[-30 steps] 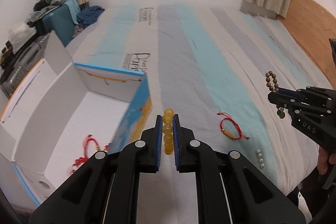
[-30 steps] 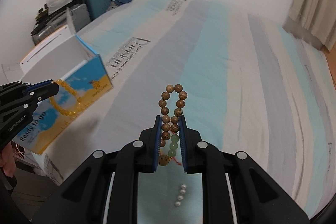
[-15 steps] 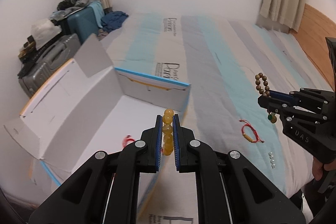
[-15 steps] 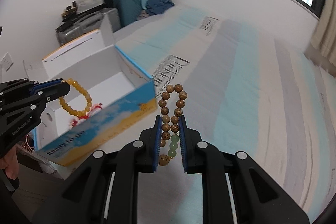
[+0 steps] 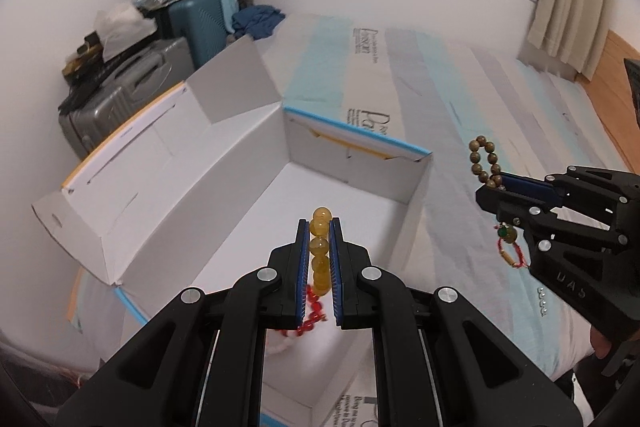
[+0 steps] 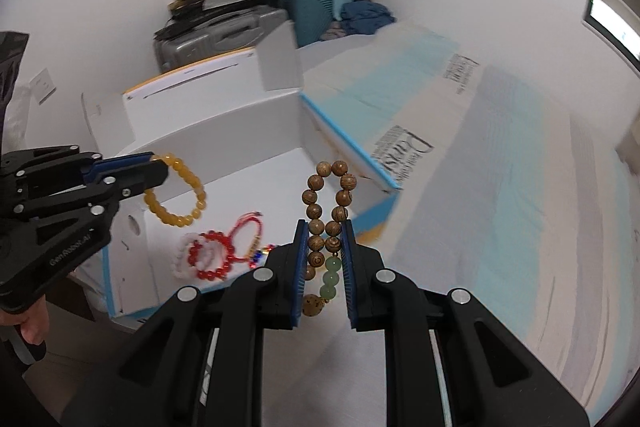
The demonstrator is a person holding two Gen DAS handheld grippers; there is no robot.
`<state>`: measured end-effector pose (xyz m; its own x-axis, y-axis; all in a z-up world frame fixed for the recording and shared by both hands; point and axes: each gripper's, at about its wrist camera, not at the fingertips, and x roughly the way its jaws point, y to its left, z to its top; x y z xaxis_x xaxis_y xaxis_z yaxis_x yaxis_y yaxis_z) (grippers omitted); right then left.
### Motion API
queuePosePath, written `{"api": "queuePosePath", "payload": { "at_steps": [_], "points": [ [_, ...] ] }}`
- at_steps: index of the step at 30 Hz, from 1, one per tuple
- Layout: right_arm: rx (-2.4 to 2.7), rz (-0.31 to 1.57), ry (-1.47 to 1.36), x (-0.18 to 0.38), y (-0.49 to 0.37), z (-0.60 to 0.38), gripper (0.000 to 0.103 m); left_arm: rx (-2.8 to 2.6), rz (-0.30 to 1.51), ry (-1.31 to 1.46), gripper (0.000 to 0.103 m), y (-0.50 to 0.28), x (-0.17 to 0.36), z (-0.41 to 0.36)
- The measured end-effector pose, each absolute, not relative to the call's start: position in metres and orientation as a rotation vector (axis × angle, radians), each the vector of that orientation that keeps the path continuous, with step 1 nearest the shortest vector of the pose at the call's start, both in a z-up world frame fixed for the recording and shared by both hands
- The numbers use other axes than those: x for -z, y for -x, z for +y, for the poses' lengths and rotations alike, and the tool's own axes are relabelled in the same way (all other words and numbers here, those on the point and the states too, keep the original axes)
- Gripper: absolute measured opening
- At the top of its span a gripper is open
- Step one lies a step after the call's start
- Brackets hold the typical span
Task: Organize jewelry
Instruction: 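Carry both held bracelets over the white cardboard box with both tools, then open both tools to drop the bracelets into the box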
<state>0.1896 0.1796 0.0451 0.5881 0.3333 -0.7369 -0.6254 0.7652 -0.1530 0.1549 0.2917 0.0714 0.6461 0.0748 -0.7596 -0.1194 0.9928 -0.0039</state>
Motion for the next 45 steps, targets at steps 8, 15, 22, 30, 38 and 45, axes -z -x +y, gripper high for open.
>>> {"api": "queuePosePath", "payload": {
  "at_steps": [8, 15, 22, 30, 38, 45],
  "points": [
    [-0.671, 0.845, 0.554, -0.010, -0.191, 0.237, 0.015, -0.129, 0.917, 0.096, 0.009, -0.154, -0.045, 0.322],
    [-0.738, 0.950, 0.664, 0.021, -0.192, 0.270, 0.015, -0.134, 0.988, 0.122, 0.009, -0.156, -0.018, 0.342],
    [-0.767, 1.040, 0.739, 0.050, -0.196, 0.289, 0.015, -0.121, 1.093, 0.135, 0.009, -0.163, 0.008, 0.353],
    [-0.764, 1.195, 0.724, 0.081, -0.211, 0.298, 0.015, -0.108, 1.219, 0.173, 0.009, -0.172, 0.041, 0.364],
    [-0.760, 1.211, 0.736, 0.095, -0.213, 0.306, 0.016, -0.112, 1.258, 0.185, 0.009, -0.175, 0.058, 0.369],
    [-0.770, 1.176, 0.717, 0.091, -0.212, 0.305, 0.036, -0.138, 1.226, 0.182, 0.011, -0.171, 0.053, 0.370]
  ]
}}
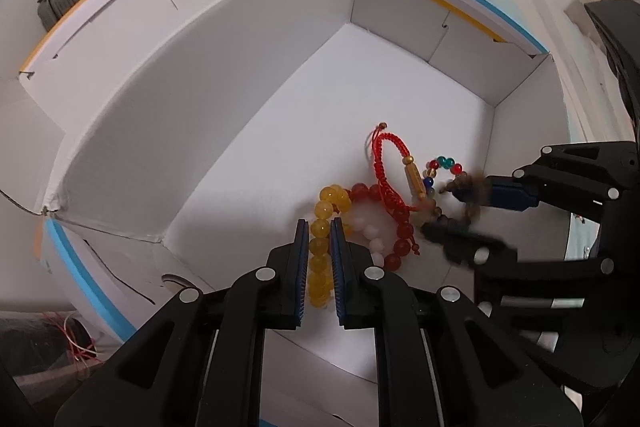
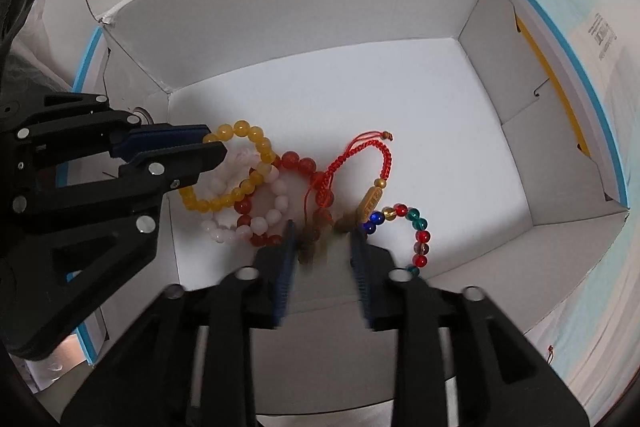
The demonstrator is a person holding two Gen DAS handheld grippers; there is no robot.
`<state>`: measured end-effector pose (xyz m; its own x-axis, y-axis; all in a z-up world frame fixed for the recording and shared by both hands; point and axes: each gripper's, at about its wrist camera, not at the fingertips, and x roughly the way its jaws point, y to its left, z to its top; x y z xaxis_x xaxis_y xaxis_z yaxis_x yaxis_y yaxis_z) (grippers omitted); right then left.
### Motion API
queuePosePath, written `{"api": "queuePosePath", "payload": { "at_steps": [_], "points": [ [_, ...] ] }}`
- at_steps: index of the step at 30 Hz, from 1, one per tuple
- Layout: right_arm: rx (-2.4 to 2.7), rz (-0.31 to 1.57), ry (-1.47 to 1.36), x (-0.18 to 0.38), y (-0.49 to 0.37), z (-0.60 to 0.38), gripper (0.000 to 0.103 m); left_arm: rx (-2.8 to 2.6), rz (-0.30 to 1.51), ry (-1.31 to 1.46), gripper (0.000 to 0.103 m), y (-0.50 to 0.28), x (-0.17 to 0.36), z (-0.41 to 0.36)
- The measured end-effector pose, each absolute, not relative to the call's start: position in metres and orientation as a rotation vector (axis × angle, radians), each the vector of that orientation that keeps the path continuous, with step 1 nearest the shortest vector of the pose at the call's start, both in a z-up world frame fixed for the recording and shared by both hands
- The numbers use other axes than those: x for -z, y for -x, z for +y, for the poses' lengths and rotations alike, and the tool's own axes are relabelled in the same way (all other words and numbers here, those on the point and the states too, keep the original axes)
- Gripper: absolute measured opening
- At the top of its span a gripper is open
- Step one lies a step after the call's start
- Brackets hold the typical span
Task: Organize jewelry
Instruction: 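Open both tools to drop the bracelets into the box, then move both tools back over the red cord bracelet and pearl string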
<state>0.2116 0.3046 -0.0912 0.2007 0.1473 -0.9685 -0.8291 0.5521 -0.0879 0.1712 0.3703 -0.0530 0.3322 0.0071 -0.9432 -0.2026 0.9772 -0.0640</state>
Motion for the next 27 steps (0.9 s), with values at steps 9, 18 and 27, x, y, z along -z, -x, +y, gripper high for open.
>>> {"api": "queuePosePath", "payload": {
  "at_steps": [9, 18, 27],
  "points": [
    [-0.769, 1.089, 0.692, 0.069, -0.203, 0.292, 0.062, -0.191, 1.125, 0.155, 0.058, -0.165, 0.027, 0.366],
    [-0.713, 0.965, 0.629, 0.037, -0.191, 0.259, 0.086, -0.284, 0.995, 0.093, 0.095, -0.163, -0.009, 0.352],
    [-0.650, 0.867, 0.547, 0.009, -0.194, 0.222, 0.096, -0.274, 0.926, 0.119, 0.097, -0.162, -0.031, 0.326]
  ]
}}
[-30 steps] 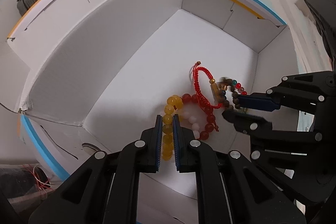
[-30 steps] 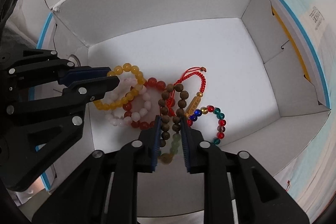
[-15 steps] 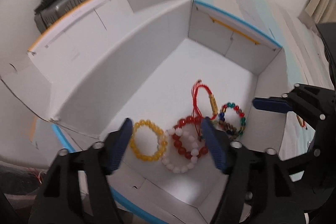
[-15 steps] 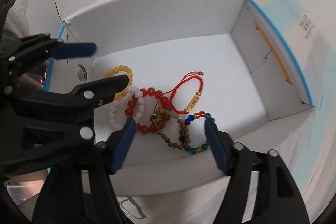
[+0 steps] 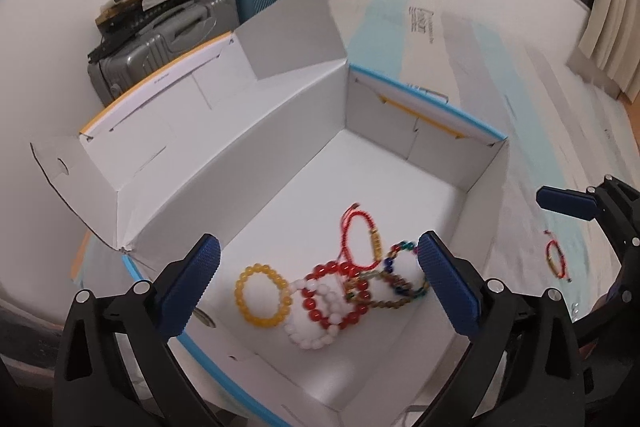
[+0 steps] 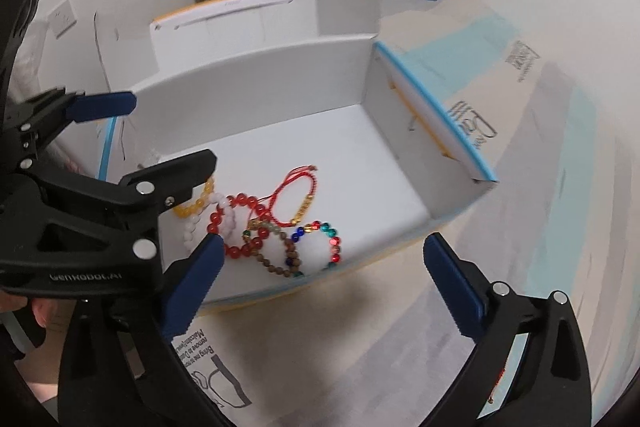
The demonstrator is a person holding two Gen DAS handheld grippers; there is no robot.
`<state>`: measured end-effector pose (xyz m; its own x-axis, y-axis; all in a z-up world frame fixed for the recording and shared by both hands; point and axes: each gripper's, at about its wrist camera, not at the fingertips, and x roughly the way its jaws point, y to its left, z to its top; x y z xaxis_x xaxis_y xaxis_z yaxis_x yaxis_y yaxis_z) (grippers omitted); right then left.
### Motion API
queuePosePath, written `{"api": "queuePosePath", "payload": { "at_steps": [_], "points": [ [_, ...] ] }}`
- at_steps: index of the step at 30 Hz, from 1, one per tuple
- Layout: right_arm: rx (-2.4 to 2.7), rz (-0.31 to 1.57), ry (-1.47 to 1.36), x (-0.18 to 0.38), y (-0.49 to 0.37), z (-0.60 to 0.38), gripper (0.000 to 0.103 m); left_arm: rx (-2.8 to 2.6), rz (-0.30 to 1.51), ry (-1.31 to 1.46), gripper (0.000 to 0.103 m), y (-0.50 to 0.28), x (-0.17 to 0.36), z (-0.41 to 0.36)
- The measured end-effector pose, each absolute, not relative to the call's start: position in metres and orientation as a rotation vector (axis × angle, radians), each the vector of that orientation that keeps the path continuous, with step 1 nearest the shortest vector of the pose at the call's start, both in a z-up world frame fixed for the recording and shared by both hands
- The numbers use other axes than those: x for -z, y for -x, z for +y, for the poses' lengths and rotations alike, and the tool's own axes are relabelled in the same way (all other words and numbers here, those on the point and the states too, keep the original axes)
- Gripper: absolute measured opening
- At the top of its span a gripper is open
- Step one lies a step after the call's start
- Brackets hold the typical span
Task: Organize jewelry
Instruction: 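Move both tools back over the red cord bracelet and pearl string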
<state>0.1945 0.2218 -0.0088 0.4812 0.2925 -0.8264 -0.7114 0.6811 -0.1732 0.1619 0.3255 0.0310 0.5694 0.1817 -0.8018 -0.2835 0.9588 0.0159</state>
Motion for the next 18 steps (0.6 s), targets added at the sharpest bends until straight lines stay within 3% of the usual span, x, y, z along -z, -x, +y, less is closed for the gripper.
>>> {"api": "queuePosePath", "payload": {
  "at_steps": [18],
  "points": [
    [-0.472, 0.797, 0.399, -0.028, -0.202, 0.108, 0.096, -0.193, 0.856, 0.079, 0.097, -0.182, -0.056, 0.240]
  ]
}}
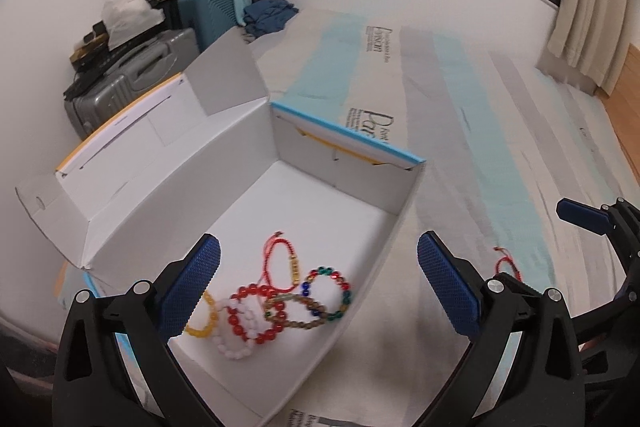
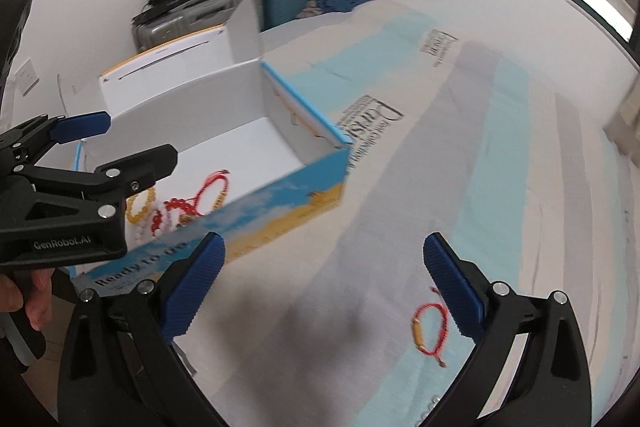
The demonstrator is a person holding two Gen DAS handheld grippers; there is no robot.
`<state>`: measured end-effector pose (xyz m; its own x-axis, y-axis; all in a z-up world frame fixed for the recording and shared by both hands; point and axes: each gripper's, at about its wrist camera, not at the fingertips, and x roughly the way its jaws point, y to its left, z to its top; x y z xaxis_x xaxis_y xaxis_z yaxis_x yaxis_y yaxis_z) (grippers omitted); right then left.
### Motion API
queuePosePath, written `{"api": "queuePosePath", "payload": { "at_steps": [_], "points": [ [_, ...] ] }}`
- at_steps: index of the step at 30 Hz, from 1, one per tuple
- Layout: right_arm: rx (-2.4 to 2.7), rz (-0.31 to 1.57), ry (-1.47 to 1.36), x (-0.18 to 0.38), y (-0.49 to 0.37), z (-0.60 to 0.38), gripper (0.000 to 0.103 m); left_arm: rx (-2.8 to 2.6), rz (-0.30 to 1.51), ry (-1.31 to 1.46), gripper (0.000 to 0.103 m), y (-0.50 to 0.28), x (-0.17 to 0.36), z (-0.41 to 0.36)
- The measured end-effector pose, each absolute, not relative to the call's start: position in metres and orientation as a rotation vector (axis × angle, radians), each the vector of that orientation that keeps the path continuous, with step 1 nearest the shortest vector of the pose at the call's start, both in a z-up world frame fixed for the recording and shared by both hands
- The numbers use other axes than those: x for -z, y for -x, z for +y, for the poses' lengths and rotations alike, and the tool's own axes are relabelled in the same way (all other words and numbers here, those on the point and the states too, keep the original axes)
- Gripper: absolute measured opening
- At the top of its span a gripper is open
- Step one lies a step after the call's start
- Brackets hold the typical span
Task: Organize jewelry
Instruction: 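Move both tools back over the red cord bracelet and pearl string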
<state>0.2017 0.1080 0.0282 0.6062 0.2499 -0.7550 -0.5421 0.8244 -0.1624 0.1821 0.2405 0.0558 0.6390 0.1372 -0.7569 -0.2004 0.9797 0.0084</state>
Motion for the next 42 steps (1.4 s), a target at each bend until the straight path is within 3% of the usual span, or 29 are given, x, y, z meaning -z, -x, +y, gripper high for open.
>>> {"api": "queuePosePath", "payload": {
  "at_steps": [18, 42],
  "points": [
    [-0.334, 0.813, 0.314, -0.020, -0.199, 0.018, 0.096, -0.102, 0.882, 0.018, 0.097, -0.197, -0.037, 0.170],
    [-0.199, 1.000, 0.200, 0.077, -0.188, -0.087, 0.095, 0.085, 1.026, -0.028, 0.097, -0.247, 0.065, 0.053]
  ]
}}
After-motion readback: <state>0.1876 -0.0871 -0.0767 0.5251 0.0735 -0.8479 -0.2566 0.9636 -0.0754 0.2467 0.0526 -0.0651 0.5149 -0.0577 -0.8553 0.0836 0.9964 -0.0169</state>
